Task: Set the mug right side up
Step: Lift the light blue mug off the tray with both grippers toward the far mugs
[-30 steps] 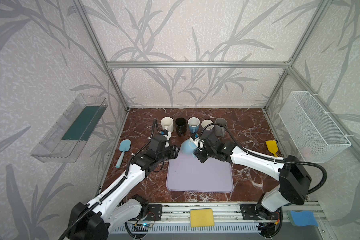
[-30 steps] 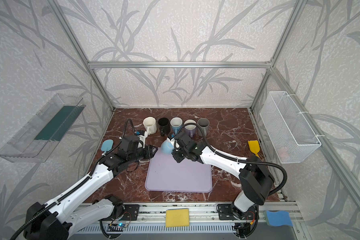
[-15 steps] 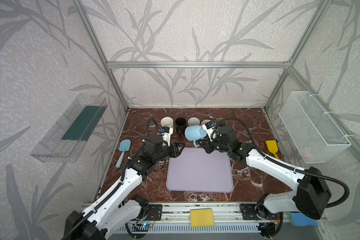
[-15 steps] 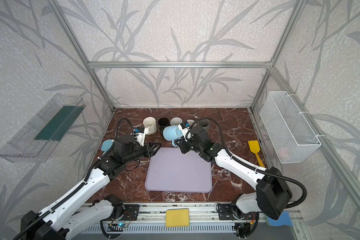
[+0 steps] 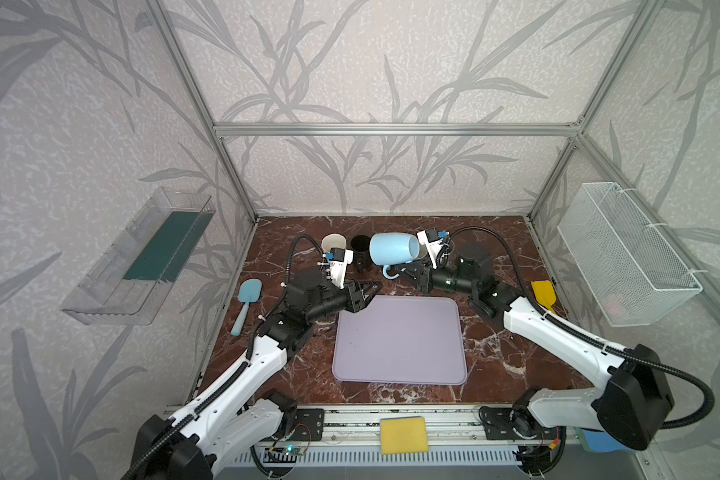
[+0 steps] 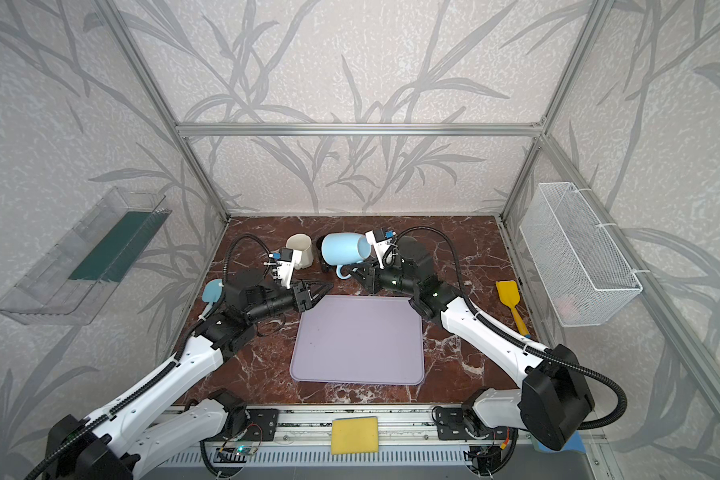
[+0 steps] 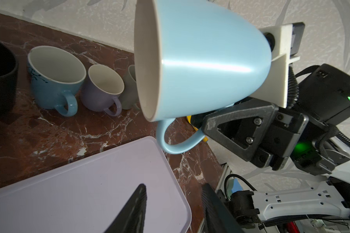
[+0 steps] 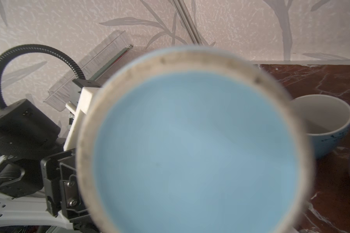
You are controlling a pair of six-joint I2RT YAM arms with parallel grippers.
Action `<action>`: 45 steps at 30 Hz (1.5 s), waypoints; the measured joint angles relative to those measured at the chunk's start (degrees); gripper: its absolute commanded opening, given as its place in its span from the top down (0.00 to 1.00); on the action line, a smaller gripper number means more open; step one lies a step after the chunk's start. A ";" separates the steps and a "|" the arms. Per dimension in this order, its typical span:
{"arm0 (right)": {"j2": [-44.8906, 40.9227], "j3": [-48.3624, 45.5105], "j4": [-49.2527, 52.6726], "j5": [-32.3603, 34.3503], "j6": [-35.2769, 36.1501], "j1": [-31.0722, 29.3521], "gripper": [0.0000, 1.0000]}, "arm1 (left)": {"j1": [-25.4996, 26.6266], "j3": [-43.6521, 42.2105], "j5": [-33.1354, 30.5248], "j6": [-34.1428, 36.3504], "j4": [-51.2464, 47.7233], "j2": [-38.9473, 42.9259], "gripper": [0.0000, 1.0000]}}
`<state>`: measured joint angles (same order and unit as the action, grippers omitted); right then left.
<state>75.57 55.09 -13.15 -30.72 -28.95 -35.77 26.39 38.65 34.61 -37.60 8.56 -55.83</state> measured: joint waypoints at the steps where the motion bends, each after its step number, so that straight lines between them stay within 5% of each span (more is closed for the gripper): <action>1: -0.09 -0.07 -0.57 -0.76 -0.37 0.00 1.00 | -0.11 -0.24 0.55 -0.50 1.07 -0.11 0.52; 22: -0.28 -0.61 -9.62 -9.90 -7.45 0.00 1.00 | -3.63 -0.68 8.76 -8.59 17.22 -3.87 0.51; 45: 4.35 -1.70 -22.86 -14.29 -17.18 0.00 1.00 | -4.90 -3.58 10.73 -13.70 28.00 -3.82 0.71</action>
<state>79.92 53.39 -36.01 -45.01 -46.13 -35.77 21.50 35.07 45.34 -51.31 36.56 -59.66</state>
